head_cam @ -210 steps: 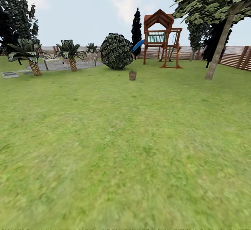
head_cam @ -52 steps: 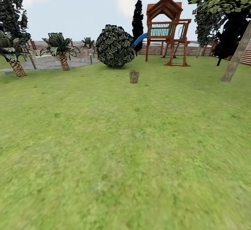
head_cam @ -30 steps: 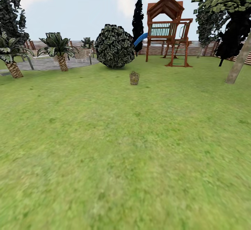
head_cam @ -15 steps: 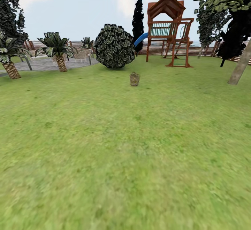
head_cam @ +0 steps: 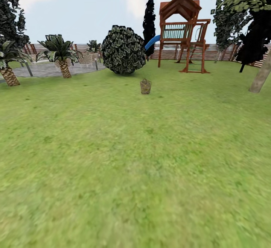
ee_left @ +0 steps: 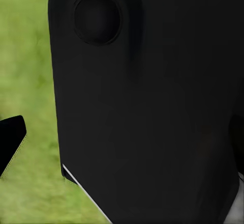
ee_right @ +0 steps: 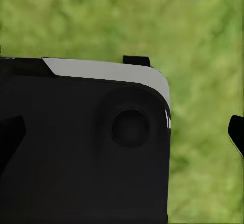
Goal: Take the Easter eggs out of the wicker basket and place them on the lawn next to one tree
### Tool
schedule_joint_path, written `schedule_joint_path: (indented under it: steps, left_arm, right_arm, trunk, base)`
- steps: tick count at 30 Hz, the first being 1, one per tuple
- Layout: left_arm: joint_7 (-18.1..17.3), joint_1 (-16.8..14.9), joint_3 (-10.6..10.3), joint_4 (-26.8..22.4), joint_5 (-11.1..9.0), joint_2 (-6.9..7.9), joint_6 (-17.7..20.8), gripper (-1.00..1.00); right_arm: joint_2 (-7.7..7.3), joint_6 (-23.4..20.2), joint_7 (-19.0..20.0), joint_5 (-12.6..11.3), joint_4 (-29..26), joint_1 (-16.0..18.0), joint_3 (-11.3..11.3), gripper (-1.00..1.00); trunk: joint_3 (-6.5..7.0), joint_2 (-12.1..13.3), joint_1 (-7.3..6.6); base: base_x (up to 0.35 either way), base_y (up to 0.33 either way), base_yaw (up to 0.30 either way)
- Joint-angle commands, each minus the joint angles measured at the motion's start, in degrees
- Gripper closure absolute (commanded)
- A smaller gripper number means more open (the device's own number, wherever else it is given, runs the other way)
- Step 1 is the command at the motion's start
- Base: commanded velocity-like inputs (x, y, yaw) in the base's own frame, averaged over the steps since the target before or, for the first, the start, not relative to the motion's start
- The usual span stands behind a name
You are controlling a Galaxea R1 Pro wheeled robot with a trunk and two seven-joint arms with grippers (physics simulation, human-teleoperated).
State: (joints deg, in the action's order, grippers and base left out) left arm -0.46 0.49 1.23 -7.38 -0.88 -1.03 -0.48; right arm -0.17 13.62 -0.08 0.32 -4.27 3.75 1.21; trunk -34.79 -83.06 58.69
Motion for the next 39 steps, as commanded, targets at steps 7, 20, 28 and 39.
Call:
schedule_joint_path:
  steps: [7,20,28,39]
  left_arm:
    - [0.0,0.0,0.1,-0.1,-0.1,0.00,0.0,-1.00]
    - [0.0,0.0,0.1,-0.1,-0.1,-0.01,-0.1,-1.00]
    - [0.0,0.0,0.1,-0.1,-0.1,-0.01,-0.1,-1.00]
    - [0.0,0.0,0.1,-0.1,-0.1,-0.02,-0.1,-1.00]
  right_arm:
    - [-0.01,0.2,0.0,0.0,0.0,0.0,0.1,-1.00]
    - [-0.01,0.2,0.0,0.0,0.0,0.0,0.1,-1.00]
    - [-0.01,0.2,0.0,0.0,0.0,0.0,0.1,-1.00]
    - [-0.01,0.2,0.0,0.0,0.0,0.0,0.1,-1.00]
  trunk:
    - [-0.04,0.0,0.04]
    - [-0.04,0.0,0.04]
    - [-0.04,0.0,0.04]
    - [-0.04,0.0,0.04]
  base:
    - [0.342,0.000,0.000]
    - [0.342,0.000,0.000]
    - [0.342,0.000,0.000]
    - [0.342,0.000,0.000]
